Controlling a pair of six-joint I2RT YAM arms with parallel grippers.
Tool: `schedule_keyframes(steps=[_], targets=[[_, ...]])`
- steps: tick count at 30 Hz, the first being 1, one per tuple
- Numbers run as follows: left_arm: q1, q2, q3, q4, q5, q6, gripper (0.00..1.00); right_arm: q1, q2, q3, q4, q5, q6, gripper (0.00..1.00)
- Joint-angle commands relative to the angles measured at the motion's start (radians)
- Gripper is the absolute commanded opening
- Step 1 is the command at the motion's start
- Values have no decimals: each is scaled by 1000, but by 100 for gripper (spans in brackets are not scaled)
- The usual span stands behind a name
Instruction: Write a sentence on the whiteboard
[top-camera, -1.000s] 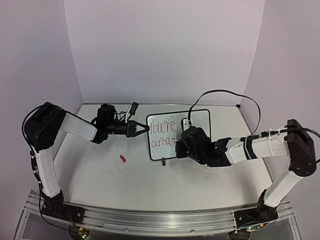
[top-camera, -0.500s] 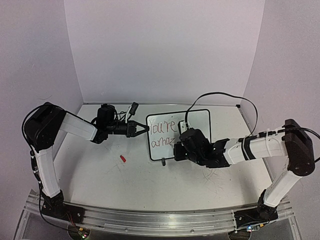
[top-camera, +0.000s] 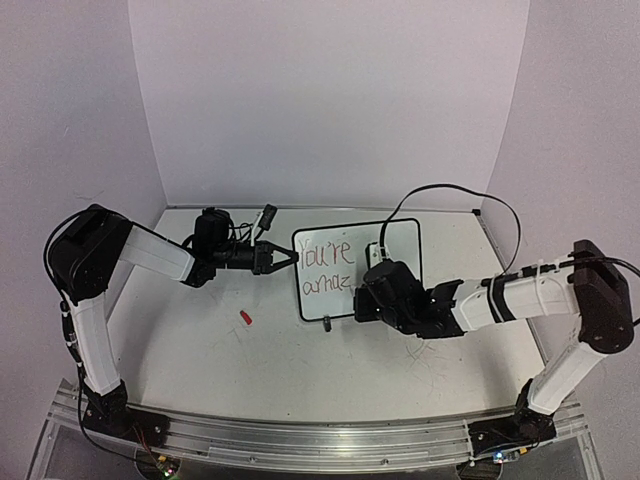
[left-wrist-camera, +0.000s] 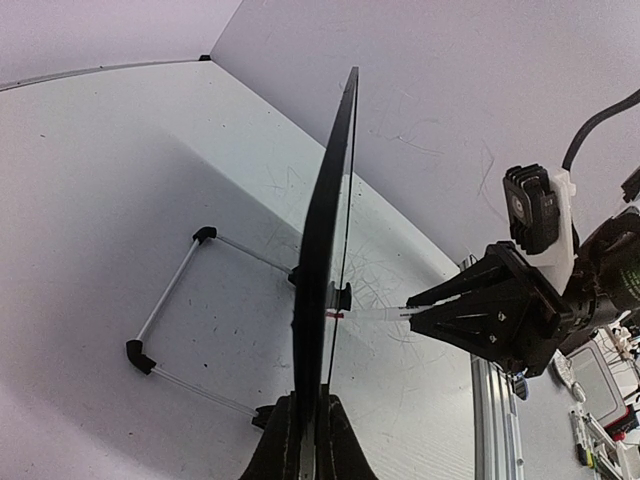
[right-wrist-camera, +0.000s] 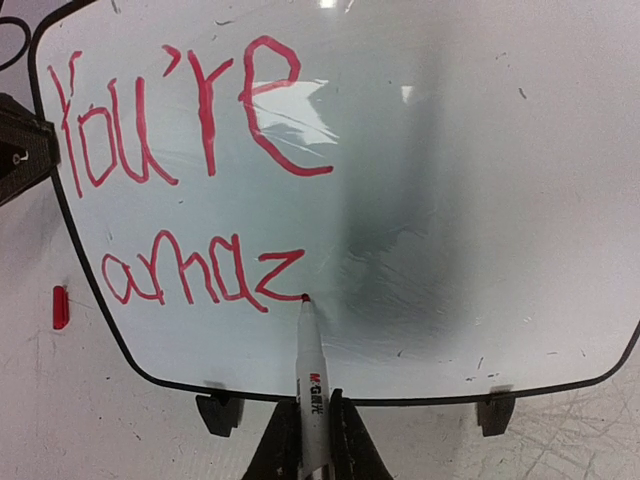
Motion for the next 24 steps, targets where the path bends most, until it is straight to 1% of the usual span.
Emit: schedule_keyframes(steps=[1,5,9,14,20,24], targets=[[-26,-34,27,-46,22,18,0,-10,-43,-3,-8,55,10,0],[-26,-33,30,-46,23,18,0,-7,-66,-12,62,-10,-59,0],[-26,-40,22,-48,17,21,0,-7,-130,-80,119,-34,-66,0],[-26,-33,25,-48,20,21,0,-20,-145,-92,119,-12,-69,0],[-26,-45,21,-50,15,23,0,-16,-117,-44,87,-25,-113,0],[-26,-49,17,-53,10,23,0,-13,-117,-50,81,-13,-107,0]])
